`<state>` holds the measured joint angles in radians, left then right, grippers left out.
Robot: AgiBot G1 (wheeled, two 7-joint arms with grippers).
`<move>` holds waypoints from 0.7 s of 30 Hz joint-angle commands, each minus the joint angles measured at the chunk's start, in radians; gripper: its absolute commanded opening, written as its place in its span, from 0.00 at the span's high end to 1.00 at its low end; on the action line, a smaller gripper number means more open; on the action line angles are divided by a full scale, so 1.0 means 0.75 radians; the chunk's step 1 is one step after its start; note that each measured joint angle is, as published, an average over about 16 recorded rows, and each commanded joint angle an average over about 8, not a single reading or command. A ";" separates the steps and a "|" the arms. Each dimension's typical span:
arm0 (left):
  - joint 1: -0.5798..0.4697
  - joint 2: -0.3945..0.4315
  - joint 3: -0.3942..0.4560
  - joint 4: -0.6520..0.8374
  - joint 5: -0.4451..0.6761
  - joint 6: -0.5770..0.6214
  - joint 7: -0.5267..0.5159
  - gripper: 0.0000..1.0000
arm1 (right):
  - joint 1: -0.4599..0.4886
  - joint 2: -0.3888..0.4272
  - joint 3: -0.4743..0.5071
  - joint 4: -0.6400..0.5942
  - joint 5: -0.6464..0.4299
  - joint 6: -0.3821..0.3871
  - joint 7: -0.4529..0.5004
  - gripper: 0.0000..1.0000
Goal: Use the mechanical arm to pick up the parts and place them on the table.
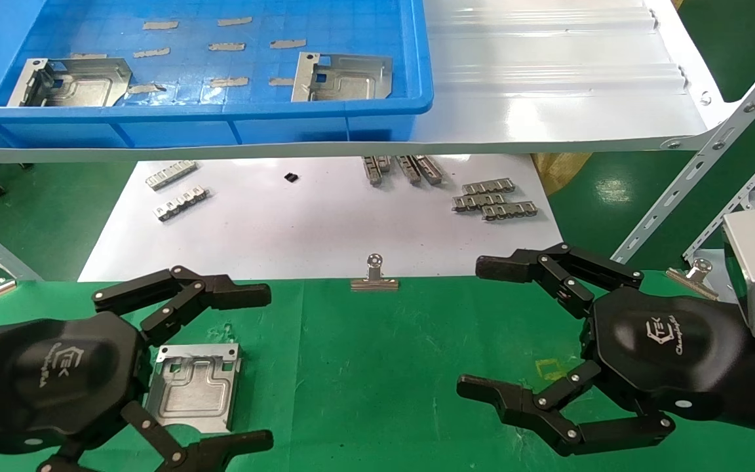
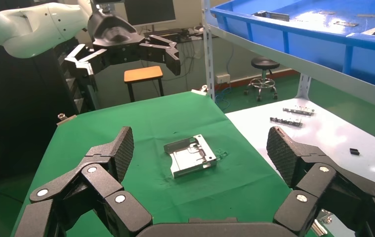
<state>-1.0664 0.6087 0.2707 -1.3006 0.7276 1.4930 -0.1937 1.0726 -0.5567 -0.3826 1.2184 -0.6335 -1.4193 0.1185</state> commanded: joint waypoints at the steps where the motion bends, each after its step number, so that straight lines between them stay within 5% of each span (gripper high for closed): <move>1: -0.002 0.000 0.003 0.005 0.000 0.000 0.002 0.00 | 0.000 0.000 0.000 0.000 0.000 0.000 0.000 0.00; 21: -0.010 0.003 0.011 0.021 0.004 0.003 0.008 0.00 | 0.000 0.000 0.000 0.000 0.000 0.000 0.000 0.00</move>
<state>-1.0737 0.6106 0.2788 -1.2849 0.7303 1.4950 -0.1875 1.0726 -0.5567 -0.3826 1.2185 -0.6335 -1.4193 0.1185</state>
